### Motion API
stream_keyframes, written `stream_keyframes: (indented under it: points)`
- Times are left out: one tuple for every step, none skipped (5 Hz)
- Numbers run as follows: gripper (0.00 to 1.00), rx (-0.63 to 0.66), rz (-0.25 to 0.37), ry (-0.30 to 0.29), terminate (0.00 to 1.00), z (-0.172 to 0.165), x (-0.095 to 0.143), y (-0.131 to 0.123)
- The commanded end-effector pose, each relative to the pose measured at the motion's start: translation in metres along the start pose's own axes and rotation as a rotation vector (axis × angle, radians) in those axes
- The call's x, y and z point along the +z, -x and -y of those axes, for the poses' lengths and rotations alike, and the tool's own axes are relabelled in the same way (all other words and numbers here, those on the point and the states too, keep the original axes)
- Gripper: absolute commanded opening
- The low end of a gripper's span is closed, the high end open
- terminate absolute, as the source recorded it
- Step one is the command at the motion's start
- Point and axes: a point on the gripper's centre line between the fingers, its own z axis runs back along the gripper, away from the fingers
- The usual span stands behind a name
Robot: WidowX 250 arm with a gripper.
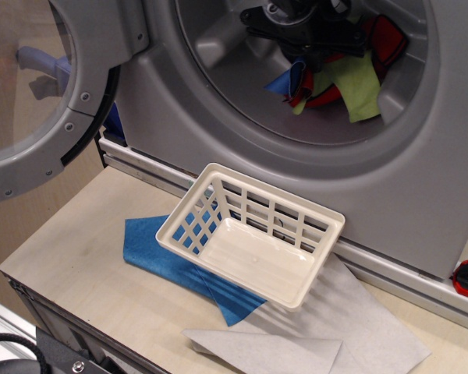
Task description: Put clothes in laundry machine
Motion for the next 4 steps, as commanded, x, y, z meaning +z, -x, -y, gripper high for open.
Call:
stream_keyframes:
  points:
    - [0.00, 0.025, 0.062, 0.022, 0.00, 0.000, -0.009, -0.020]
    - [1.00, 0.015, 0.042, -0.003, 0.00, -0.003, -0.011, -0.019]
    - [1.00, 0.035, 0.076, 0.014, 0.00, -0.003, -0.009, -0.017]
    - [1.00, 0.050, 0.053, 0.062, 0.00, 0.001, 0.002, -0.011]
